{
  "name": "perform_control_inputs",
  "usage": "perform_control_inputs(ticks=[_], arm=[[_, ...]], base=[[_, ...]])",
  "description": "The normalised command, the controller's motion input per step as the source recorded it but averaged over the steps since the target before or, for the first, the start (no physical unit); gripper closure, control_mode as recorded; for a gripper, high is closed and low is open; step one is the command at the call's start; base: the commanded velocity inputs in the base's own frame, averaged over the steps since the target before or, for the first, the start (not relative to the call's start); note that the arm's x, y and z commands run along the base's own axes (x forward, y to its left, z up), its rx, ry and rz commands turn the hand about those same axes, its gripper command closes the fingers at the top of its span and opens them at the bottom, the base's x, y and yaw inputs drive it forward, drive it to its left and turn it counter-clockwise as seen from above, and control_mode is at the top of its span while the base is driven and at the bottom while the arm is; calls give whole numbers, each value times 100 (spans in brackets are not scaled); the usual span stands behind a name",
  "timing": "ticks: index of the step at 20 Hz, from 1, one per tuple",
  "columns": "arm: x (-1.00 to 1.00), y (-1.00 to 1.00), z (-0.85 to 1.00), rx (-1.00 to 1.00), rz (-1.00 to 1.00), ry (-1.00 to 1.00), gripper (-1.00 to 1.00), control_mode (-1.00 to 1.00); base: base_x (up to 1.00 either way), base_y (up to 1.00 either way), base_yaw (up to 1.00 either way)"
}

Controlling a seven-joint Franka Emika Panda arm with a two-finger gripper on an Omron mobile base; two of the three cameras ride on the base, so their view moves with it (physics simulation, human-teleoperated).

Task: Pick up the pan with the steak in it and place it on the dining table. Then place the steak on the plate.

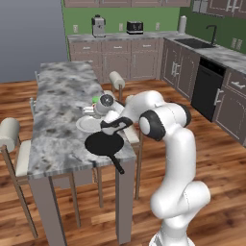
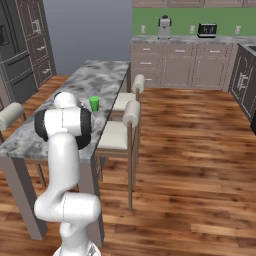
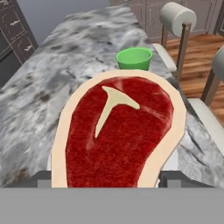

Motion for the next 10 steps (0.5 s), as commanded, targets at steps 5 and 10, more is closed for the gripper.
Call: perform_control_inputs(ticks=[5, 10], arm=[[1, 0, -2, 0, 0, 0, 100, -100], [8, 0, -12, 0, 0, 5, 100, -100]], base=[[0, 0, 0], [0, 0, 0]])
